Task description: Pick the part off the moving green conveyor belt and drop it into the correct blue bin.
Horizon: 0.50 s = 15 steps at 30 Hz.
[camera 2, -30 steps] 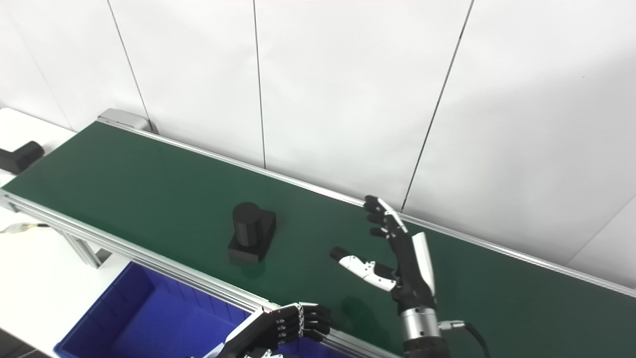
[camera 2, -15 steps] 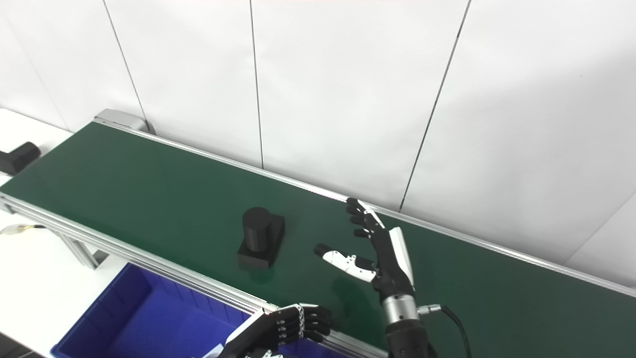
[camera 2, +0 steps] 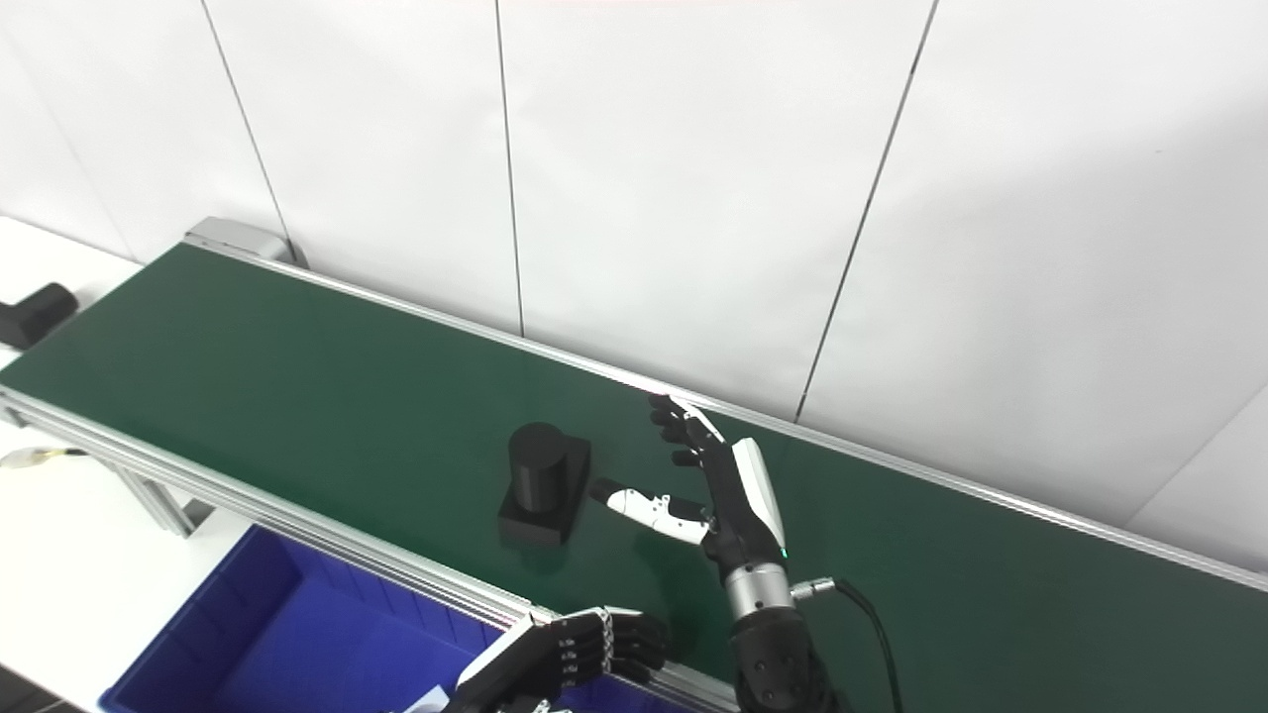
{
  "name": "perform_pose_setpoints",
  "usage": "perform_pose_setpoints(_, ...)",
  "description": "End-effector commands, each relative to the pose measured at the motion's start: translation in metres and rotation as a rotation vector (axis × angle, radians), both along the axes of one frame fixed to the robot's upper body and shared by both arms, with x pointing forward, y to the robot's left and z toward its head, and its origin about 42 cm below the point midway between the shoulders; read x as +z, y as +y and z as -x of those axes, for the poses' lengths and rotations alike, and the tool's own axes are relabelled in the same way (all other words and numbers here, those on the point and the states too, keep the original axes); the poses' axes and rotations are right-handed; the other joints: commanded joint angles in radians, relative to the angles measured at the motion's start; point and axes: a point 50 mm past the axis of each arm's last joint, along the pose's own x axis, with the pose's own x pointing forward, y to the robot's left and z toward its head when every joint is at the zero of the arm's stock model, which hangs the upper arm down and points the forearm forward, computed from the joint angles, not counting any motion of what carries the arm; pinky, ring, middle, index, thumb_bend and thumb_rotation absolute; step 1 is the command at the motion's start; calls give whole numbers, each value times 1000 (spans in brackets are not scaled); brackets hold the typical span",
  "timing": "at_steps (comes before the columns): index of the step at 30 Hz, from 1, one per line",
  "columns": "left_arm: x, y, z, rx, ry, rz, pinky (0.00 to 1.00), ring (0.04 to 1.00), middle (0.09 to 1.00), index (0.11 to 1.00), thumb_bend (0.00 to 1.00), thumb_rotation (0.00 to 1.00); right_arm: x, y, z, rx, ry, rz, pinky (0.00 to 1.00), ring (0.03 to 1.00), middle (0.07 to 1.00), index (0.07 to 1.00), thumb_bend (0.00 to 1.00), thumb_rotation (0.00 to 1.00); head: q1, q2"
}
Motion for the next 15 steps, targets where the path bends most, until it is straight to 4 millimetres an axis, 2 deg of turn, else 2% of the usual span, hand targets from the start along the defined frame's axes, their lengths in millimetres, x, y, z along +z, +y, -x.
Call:
perform_pose_setpoints(1, 11, -5, -8, 4, -67, 27, 728, 747, 758, 752, 938, 490, 25, 17, -9, 36, -102, -36, 765, 816, 824, 847, 750, 396, 1, 1)
perform_pose_setpoints(10, 11, -6, -7, 5, -76, 26, 717, 737, 751, 748, 936, 498, 16, 30, -13, 56, -65, -10, 788, 834, 838, 849, 786, 409, 4, 6)
perform_pose_setpoints(15, 12, -7, -7, 5, -75, 27, 707, 730, 750, 747, 937, 494, 9, 36, -14, 68, -60, -9, 768, 815, 835, 833, 810, 368, 6, 7)
